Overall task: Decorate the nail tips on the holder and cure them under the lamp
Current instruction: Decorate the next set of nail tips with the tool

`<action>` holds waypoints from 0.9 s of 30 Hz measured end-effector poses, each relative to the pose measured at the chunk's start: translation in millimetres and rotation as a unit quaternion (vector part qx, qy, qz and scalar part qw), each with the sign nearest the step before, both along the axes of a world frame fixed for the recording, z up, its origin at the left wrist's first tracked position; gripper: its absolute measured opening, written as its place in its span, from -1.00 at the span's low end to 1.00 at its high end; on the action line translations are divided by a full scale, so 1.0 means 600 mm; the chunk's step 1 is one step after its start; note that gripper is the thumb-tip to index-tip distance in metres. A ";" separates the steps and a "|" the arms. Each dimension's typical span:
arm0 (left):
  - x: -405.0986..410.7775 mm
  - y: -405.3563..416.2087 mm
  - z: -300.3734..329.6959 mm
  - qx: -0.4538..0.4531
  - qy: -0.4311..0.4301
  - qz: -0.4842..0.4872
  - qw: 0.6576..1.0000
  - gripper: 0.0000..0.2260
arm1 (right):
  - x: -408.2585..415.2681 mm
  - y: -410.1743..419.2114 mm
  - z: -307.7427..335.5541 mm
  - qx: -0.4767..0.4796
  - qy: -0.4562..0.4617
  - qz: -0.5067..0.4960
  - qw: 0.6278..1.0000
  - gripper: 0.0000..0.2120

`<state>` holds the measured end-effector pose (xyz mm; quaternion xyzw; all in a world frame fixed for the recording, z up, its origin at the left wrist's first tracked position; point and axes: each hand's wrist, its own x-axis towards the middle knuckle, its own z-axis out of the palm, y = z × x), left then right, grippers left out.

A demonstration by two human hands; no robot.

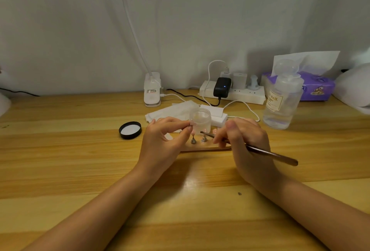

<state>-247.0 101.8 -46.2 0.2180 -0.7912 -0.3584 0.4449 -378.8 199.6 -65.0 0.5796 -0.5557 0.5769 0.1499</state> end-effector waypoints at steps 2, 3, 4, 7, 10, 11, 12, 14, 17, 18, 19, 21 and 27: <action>0.000 0.000 0.000 0.001 0.003 0.000 1.000 -0.83 | 0.001 0.000 0.003 0.001 0.000 0.005 1.000 -0.61; 0.000 0.000 0.000 -0.001 0.003 0.000 1.000 -0.83 | 0.002 -0.001 0.005 0.006 0.016 0.005 1.000 -0.59; 0.000 0.000 0.000 -0.003 0.002 0.000 1.000 -0.83 | 0.004 -0.003 0.006 0.013 0.038 0.003 0.999 -0.56; 0.000 0.000 -0.001 -0.004 0.000 -0.001 1.000 -0.83 | 0.005 -0.007 0.004 0.030 0.063 0.003 0.998 -0.51; 0.001 -0.001 -0.001 -0.001 -0.001 -0.001 1.000 -0.83 | 0.001 -0.001 0.002 0.018 0.003 0.014 1.000 -0.57; 0.001 0.000 -0.001 0.000 -0.002 -0.002 1.000 -0.83 | 0.000 0.000 0.002 0.009 -0.015 0.019 1.000 -0.61; 0.001 0.000 0.000 0.001 -0.003 -0.002 1.000 -0.82 | 0.001 0.001 0.003 0.003 -0.026 0.022 0.999 -0.64; 0.000 -0.001 -0.001 -0.002 -0.004 -0.004 1.000 -0.82 | 0.003 0.000 0.007 0.003 -0.018 0.020 1.000 -0.65; -0.001 -0.003 -0.003 -0.009 -0.008 -0.004 1.000 -0.84 | 0.007 -0.007 0.007 0.025 0.037 0.014 0.999 -0.57; -0.001 -0.004 -0.004 -0.009 -0.009 -0.004 1.000 -0.85 | 0.007 -0.007 0.006 0.032 0.043 0.016 0.998 -0.55; -0.001 -0.004 -0.005 -0.007 -0.011 -0.003 1.000 -0.85 | 0.007 -0.006 0.005 0.034 0.035 0.019 0.999 -0.53; -0.002 -0.005 -0.006 -0.008 -0.012 -0.005 1.000 -0.83 | 0.005 0.000 0.003 0.022 -0.006 0.033 0.999 -0.55; -0.002 -0.009 -0.009 -0.014 -0.006 -0.008 1.000 -0.79 | 0.009 -0.001 0.009 0.021 -0.018 0.040 0.999 -0.64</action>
